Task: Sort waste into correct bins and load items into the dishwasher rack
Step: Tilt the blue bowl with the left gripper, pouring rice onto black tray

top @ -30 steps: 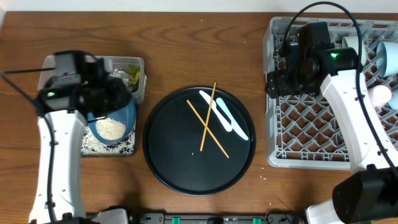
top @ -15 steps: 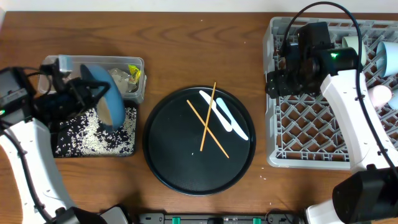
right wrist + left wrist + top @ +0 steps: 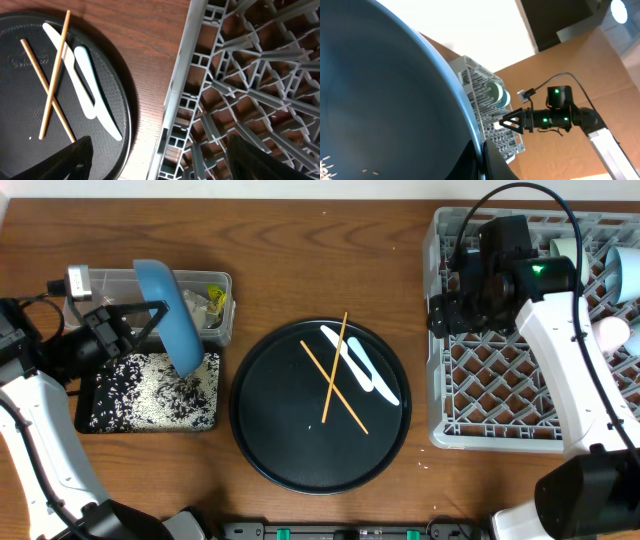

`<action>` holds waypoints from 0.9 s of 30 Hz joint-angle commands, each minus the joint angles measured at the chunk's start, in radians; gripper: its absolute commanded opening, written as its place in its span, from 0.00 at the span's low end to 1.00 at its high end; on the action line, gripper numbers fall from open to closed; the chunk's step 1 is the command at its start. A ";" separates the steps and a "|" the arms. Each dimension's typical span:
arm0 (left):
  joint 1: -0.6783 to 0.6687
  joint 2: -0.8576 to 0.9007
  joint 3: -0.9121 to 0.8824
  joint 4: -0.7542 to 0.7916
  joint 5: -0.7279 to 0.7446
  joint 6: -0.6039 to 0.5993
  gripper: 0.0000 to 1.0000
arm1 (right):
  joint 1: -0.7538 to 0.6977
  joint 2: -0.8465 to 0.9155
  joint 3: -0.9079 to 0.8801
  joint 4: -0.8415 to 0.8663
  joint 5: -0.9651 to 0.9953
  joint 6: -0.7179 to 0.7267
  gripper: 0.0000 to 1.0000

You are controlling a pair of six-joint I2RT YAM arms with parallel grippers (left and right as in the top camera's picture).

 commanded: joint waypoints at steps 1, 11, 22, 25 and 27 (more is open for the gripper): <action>0.007 0.003 -0.005 -0.002 0.076 0.044 0.06 | -0.011 0.002 0.000 -0.003 0.006 0.011 0.82; 0.007 0.004 -0.005 -0.002 0.049 0.043 0.06 | -0.013 0.002 0.000 -0.003 0.006 0.011 0.82; 0.007 0.004 -0.005 -0.003 -0.002 0.042 0.06 | -0.013 0.002 0.000 -0.004 0.006 0.011 0.82; 0.007 0.004 -0.005 -0.020 -0.028 0.039 0.06 | -0.013 0.002 0.000 -0.004 0.006 0.011 0.82; 0.007 0.004 -0.005 -0.034 0.031 0.043 0.06 | -0.013 0.002 0.000 -0.004 0.006 0.011 0.82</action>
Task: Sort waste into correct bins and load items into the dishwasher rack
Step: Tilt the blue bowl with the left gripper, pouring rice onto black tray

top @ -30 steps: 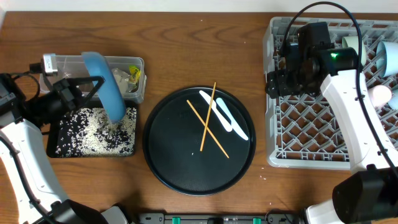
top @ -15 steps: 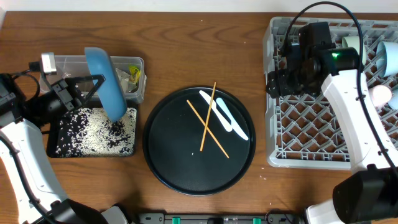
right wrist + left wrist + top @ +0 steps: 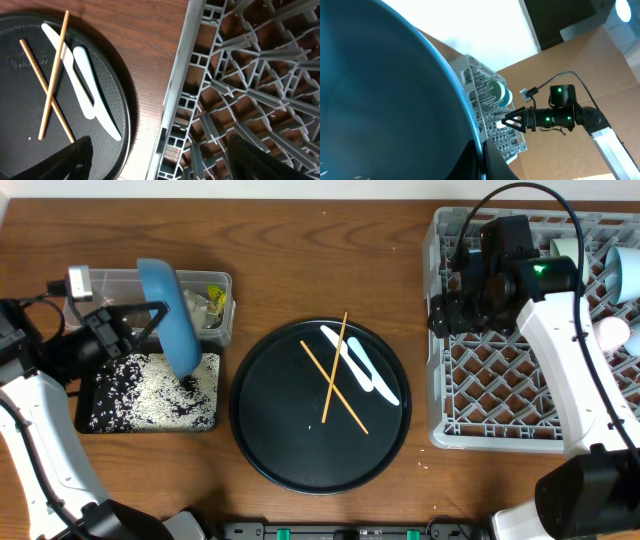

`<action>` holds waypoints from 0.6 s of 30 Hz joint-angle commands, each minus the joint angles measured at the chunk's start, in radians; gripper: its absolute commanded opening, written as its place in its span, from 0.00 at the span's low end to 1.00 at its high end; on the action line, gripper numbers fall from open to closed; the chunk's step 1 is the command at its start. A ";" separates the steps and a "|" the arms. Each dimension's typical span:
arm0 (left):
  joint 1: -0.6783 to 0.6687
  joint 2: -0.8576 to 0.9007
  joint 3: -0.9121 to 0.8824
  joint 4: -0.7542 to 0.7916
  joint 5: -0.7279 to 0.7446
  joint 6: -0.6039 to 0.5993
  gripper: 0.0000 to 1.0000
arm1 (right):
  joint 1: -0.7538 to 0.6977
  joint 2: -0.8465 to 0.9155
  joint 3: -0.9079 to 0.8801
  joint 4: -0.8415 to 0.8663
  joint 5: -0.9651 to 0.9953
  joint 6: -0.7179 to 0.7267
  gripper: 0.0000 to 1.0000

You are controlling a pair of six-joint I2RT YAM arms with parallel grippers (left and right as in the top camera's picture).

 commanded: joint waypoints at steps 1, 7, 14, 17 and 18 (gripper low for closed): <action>0.006 0.004 -0.005 -0.012 0.095 0.039 0.06 | -0.010 0.002 0.000 -0.003 0.006 0.011 0.82; 0.024 0.004 -0.005 -0.019 -0.078 -0.051 0.06 | -0.010 0.002 0.000 -0.008 0.006 0.011 0.82; 0.053 0.004 -0.005 -0.045 0.064 -0.005 0.06 | -0.010 0.002 0.000 -0.007 0.006 0.011 0.82; 0.056 0.005 -0.005 -0.050 0.119 0.004 0.06 | -0.010 0.002 0.000 -0.007 0.006 0.011 0.82; 0.056 0.005 -0.005 -0.050 0.131 0.012 0.06 | -0.010 0.002 0.000 -0.007 0.006 0.011 0.82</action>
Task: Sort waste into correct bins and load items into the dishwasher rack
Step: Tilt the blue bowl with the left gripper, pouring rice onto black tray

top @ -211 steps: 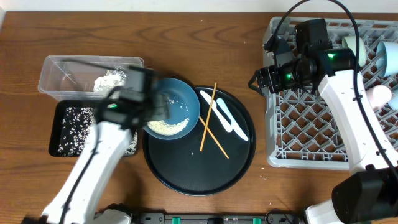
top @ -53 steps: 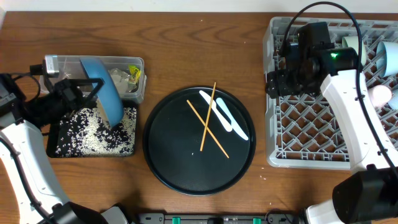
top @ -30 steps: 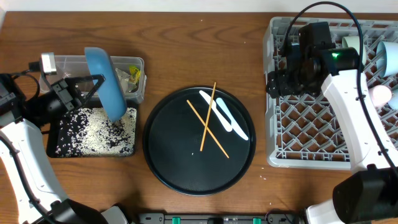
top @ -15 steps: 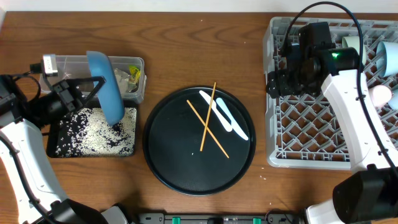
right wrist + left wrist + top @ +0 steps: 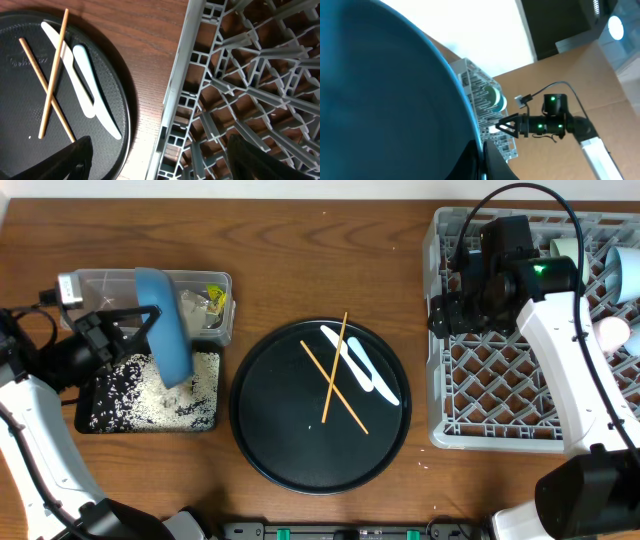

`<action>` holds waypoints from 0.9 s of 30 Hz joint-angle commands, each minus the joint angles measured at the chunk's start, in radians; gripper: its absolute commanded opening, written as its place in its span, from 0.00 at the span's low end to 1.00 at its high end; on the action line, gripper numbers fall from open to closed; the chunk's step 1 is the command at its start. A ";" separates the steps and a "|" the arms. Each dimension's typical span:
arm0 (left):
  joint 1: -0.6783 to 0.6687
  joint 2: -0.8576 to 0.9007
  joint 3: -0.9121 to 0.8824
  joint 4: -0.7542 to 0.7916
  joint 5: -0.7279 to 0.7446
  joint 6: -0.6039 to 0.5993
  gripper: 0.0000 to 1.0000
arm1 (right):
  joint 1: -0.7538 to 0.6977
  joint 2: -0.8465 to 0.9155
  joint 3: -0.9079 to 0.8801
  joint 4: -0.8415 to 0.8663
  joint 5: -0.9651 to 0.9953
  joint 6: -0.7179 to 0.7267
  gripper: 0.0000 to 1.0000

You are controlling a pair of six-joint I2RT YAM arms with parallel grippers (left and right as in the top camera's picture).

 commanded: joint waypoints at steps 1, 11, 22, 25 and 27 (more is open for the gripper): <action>0.008 0.005 -0.004 -0.001 0.091 0.031 0.06 | -0.010 0.002 0.000 -0.002 0.006 0.011 0.82; 0.011 0.006 -0.004 -0.024 0.005 0.020 0.06 | -0.010 0.002 0.000 -0.009 0.006 0.011 0.82; 0.014 0.021 -0.004 -0.027 -0.060 -0.064 0.06 | -0.010 0.002 0.000 -0.008 0.006 0.011 0.82; 0.014 0.021 -0.003 -0.046 0.096 0.045 0.06 | -0.010 0.002 0.000 -0.009 0.006 0.011 0.82; 0.019 0.020 -0.003 -0.039 0.042 0.032 0.06 | -0.010 0.002 0.000 -0.009 0.006 0.011 0.82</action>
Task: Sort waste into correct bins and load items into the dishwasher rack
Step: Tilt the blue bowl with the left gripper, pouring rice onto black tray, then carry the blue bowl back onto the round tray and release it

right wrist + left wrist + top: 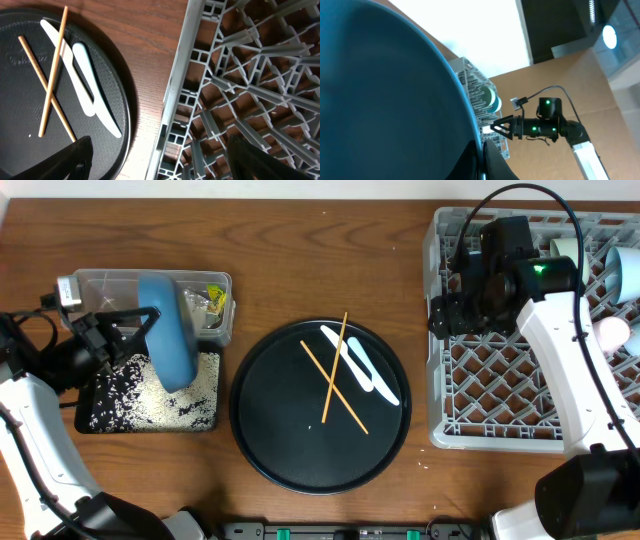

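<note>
My left gripper (150, 315) is shut on the rim of a blue bowl (166, 330), held tipped on edge over a black tray (100, 415) of black-and-white grains. The bowl's inside (385, 95) fills the left wrist view, with the fingers (492, 162) pinching its rim. A round black plate (270, 430) carries two wooden chopsticks (333, 375) and two white plastic utensils (365, 370). My right gripper (157, 162) stands open over the left edge of the grey dishwasher rack (495, 405), nothing between its fingers.
A clear bin (205, 285) with scraps sits behind the black tray. Cups stand in the rack's far right corner (610, 265). The plate with chopsticks (47, 95) and the rack's grid (240, 85) show in the right wrist view.
The left gripper has shifted the blue bowl slightly, its tilt a little changed over the grain tray. The right arm has not moved.
The left gripper held the blue bowl tipped steeply over the grain tray, a few grains still inside it. Then the bowl's inside showed none. Later it sat slightly further left and lower over the tray, as now. The right gripper stayed open over the rack's edge throughout.
</note>
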`<action>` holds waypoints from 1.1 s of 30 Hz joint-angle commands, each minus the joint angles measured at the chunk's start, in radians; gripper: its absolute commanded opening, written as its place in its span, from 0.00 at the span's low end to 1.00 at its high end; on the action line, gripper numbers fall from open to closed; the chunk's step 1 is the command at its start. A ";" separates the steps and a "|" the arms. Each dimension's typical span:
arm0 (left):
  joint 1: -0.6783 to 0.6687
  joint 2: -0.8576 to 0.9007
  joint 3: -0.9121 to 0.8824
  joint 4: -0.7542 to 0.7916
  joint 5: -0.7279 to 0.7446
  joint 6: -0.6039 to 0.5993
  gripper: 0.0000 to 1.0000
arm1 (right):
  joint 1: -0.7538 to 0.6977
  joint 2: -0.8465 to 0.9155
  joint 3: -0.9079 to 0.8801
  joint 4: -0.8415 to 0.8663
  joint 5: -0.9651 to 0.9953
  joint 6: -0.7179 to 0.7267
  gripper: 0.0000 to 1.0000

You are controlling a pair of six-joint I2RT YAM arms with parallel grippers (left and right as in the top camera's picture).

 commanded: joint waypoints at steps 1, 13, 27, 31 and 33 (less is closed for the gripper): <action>0.011 0.002 -0.004 -0.003 0.008 0.015 0.06 | -0.010 0.002 0.000 -0.001 0.006 0.011 0.82; 0.013 0.000 -0.003 -0.011 0.066 0.097 0.06 | -0.010 0.002 0.000 -0.002 0.006 0.011 0.82; -0.035 -0.022 0.000 -0.089 0.028 0.163 0.06 | -0.010 0.002 0.000 -0.006 0.006 0.011 0.82; -0.119 -0.075 0.018 -0.087 -0.080 0.151 0.06 | -0.010 0.002 0.000 -0.008 0.006 0.011 0.82; -0.175 -0.102 0.032 -0.073 -0.141 0.124 0.06 | -0.010 0.002 0.000 -0.008 0.006 0.012 0.82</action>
